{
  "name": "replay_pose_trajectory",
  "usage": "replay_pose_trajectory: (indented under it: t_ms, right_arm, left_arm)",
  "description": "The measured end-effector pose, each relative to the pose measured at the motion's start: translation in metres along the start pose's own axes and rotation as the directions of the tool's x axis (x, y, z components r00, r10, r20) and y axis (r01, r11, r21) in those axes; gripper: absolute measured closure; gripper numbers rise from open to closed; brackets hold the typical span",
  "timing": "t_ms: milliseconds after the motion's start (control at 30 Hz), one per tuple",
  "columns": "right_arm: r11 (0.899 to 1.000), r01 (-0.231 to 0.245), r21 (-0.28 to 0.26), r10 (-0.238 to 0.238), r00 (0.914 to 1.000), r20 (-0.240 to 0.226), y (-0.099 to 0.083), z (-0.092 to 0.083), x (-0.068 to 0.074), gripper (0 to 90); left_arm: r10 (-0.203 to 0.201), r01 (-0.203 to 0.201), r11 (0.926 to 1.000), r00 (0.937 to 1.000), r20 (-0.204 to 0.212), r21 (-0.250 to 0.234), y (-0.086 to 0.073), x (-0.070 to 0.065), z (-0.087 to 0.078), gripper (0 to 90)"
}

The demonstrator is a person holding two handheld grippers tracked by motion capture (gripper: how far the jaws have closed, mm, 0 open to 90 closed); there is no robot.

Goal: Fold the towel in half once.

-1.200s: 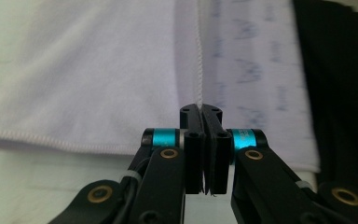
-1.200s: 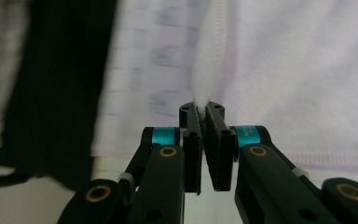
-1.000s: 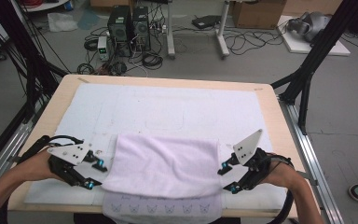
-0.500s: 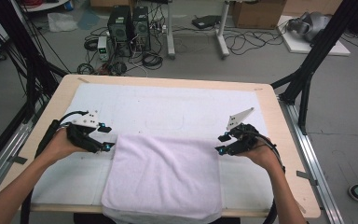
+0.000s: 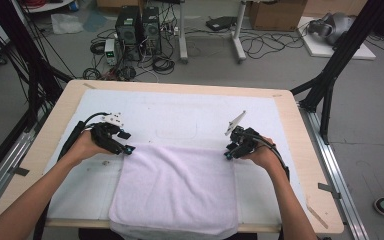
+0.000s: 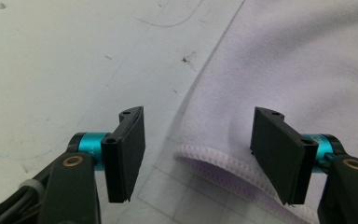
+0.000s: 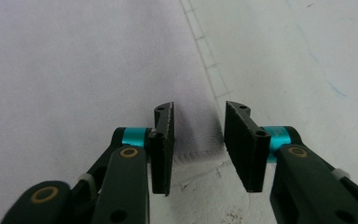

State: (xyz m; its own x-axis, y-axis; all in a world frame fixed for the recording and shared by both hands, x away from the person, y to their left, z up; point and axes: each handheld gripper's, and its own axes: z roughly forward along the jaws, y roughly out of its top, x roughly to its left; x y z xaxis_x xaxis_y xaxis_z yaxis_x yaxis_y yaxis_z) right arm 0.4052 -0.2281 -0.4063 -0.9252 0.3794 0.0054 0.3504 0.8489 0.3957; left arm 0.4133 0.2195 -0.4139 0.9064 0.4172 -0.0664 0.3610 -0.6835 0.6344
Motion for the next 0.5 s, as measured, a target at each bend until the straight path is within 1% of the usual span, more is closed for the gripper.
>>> replay_pose_trajectory:
  t_ms: [33, 67, 100, 133, 167, 200, 233, 267, 333, 367, 433, 500]
  right_arm:
    - [1.000, 0.009, 0.015, -0.009, 1.0000, -0.004, 0.001, 0.002, -0.001, 71.9]
    - [1.000, 0.007, 0.024, -0.006, 0.9999, -0.012, 0.002, 0.004, 0.000, 76.4]
    - [0.999, 0.015, 0.034, -0.014, 0.9996, -0.025, 0.003, 0.005, 0.000, 80.3]
    - [0.999, 0.029, 0.044, -0.028, 0.9993, -0.024, 0.005, 0.006, 0.001, 84.0]
    - [0.998, 0.033, 0.046, -0.032, 0.9992, -0.024, 0.005, 0.006, 0.001, 85.3]
    - [0.998, 0.044, 0.052, -0.042, 0.9989, -0.021, 0.007, 0.006, 0.002, 85.8]
    - [0.997, 0.048, 0.053, -0.047, 0.9988, -0.017, 0.007, 0.006, 0.002, 86.1]
    - [0.997, 0.050, 0.057, -0.049, 0.9988, -0.007, 0.007, 0.005, 0.002, 86.5]
    - [0.997, 0.051, 0.055, -0.053, 0.9977, 0.041, 0.008, 0.002, 0.003, 87.1]
    - [0.997, 0.052, 0.049, -0.055, 0.9967, 0.059, 0.008, 0.000, 0.003, 87.2]
    - [0.999, 0.039, 0.022, -0.042, 0.9926, 0.115, 0.009, -0.005, 0.001, 87.4]
    - [1.000, 0.019, -0.007, -0.017, 0.9892, 0.145, 0.010, -0.011, -0.001, 87.4]
  left_arm:
    - [-0.014, 0.014, 0.9998, 0.9999, 0.010, 0.011, 0.001, 0.000, 0.002, 46.7]
    - [-0.005, 0.004, 0.9995, 0.9998, 0.019, 0.032, 0.002, 0.000, 0.004, 52.4]
    - [0.001, -0.001, 0.9988, 0.9999, 0.015, 0.050, 0.003, -0.001, 0.005, 57.8]
    - [0.005, -0.006, 0.9977, 0.9998, 0.018, 0.068, 0.003, -0.002, 0.006, 63.1]
    - [-0.001, -0.001, 0.9969, 0.9996, 0.029, 0.079, 0.004, -0.003, 0.007, 72.4]
    - [-0.001, -0.002, 0.9966, 0.9995, 0.031, 0.082, 0.005, -0.003, 0.008, 79.4]
    - [-0.005, 0.002, 0.9958, 0.9995, 0.030, 0.091, 0.006, -0.005, 0.008, 83.6]
    - [0.001, -0.003, 0.9951, 0.9997, 0.025, 0.099, 0.007, -0.005, 0.008, 85.1]
    - [0.006, -0.006, 0.9947, 1.0000, 0.004, 0.103, 0.009, -0.006, 0.007, 86.2]
    - [0.013, -0.011, 0.9948, 0.9998, -0.014, 0.102, 0.012, -0.005, 0.005, 86.3]
    - [0.020, -0.015, 0.9957, 0.9986, -0.050, 0.091, 0.016, -0.003, 0.000, 86.5]
    - [0.010, -0.004, 0.9973, 0.9970, -0.077, 0.073, 0.021, 0.000, -0.004, 86.5]
